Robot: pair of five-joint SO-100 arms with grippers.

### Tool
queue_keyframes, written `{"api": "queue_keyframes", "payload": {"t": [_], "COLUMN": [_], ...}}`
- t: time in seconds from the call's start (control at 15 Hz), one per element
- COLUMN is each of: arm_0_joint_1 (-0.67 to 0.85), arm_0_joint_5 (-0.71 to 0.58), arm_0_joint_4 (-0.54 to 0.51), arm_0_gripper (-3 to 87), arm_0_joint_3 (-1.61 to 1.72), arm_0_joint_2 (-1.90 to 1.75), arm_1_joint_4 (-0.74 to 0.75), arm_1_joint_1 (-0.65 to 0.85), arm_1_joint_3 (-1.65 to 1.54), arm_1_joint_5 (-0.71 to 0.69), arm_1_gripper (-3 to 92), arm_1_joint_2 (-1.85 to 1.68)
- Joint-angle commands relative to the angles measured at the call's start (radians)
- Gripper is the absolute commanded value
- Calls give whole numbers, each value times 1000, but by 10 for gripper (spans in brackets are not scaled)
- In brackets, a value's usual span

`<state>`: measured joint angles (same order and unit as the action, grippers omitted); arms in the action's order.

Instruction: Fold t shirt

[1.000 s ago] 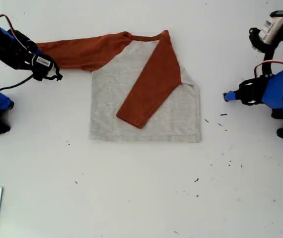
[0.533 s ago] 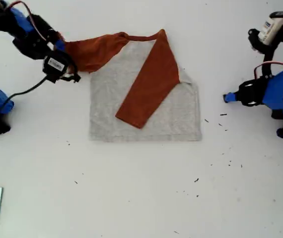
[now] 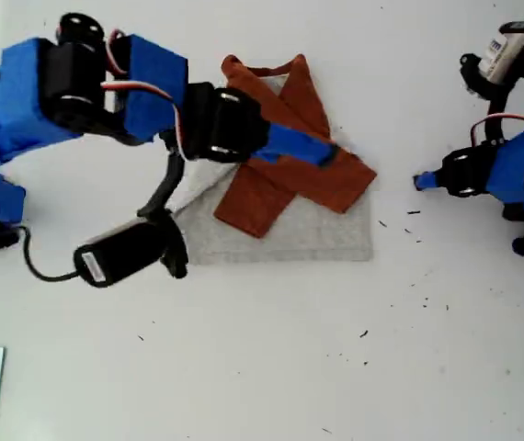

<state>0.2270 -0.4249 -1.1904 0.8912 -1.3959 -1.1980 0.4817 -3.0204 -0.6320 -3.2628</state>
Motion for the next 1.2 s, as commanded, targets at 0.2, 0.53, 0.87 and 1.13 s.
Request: {"api": "queue_keyframes", "payload": {"t": [0.2, 0.53, 0.87, 1.13], "arm_0_joint_1": [114, 255, 253, 189], "arm_0_joint_5": [43, 202, 285, 376], "arm_0_joint_4": [49, 328, 288, 242], "arm_0_gripper": [109, -2, -3, -3], "arm_0_joint_3": [649, 1825, 2306, 2100], "arm_0_joint_2": [-456, -1235, -1885, -1720], "arm_1_joint_4": [2, 2, -6, -52], "arm_1_joint_1": [11, 11, 12, -18], "arm_1_joint_3": [-29, -31, -32, 276], "arm_1_joint_5": [9, 14, 34, 86], "arm_1_gripper": [34, 34, 34, 31], "arm_1_joint_2": [-12, -12, -14, 299]}}
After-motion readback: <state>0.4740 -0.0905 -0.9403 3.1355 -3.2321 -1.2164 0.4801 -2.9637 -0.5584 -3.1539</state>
